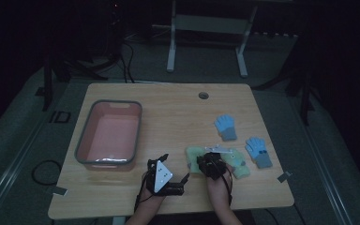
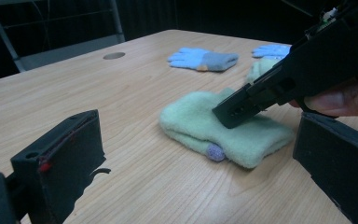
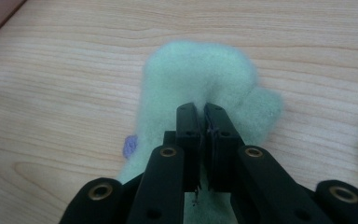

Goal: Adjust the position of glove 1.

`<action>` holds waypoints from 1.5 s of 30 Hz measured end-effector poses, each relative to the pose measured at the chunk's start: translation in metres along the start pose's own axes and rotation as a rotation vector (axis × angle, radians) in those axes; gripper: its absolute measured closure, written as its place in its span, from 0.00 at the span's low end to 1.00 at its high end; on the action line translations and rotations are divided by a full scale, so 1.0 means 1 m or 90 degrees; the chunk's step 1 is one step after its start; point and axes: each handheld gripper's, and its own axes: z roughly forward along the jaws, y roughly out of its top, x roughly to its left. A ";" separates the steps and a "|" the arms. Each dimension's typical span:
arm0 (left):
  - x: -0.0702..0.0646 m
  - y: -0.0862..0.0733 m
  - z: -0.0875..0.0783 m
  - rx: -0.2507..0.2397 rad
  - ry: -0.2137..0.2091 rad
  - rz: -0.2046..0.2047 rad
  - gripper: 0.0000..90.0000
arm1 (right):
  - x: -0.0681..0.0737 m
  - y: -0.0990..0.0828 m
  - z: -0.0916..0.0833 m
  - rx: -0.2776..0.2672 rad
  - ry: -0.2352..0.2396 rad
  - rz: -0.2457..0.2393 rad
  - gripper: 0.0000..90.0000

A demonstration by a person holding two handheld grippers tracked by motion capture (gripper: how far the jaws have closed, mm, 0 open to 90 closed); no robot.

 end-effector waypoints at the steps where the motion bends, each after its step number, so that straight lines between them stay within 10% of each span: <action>1: 0.000 0.000 0.000 0.001 0.000 0.001 0.02 | 0.000 0.000 -0.001 0.000 0.002 -0.002 0.90; 12: -0.001 0.001 0.001 0.007 -0.002 0.008 0.02 | -0.024 0.031 -0.033 -0.043 0.023 -0.151 0.73; 23: -0.001 0.001 0.001 0.006 -0.004 0.007 0.02 | -0.063 0.052 -0.049 -0.011 0.043 -0.190 0.71; 30: -0.001 0.001 0.002 0.011 -0.004 0.011 0.02 | -0.088 0.044 -0.063 0.005 0.055 -0.238 0.69; 45: -0.002 0.001 0.002 0.015 -0.001 0.015 0.02 | -0.134 0.013 -0.065 0.069 0.049 -0.231 0.71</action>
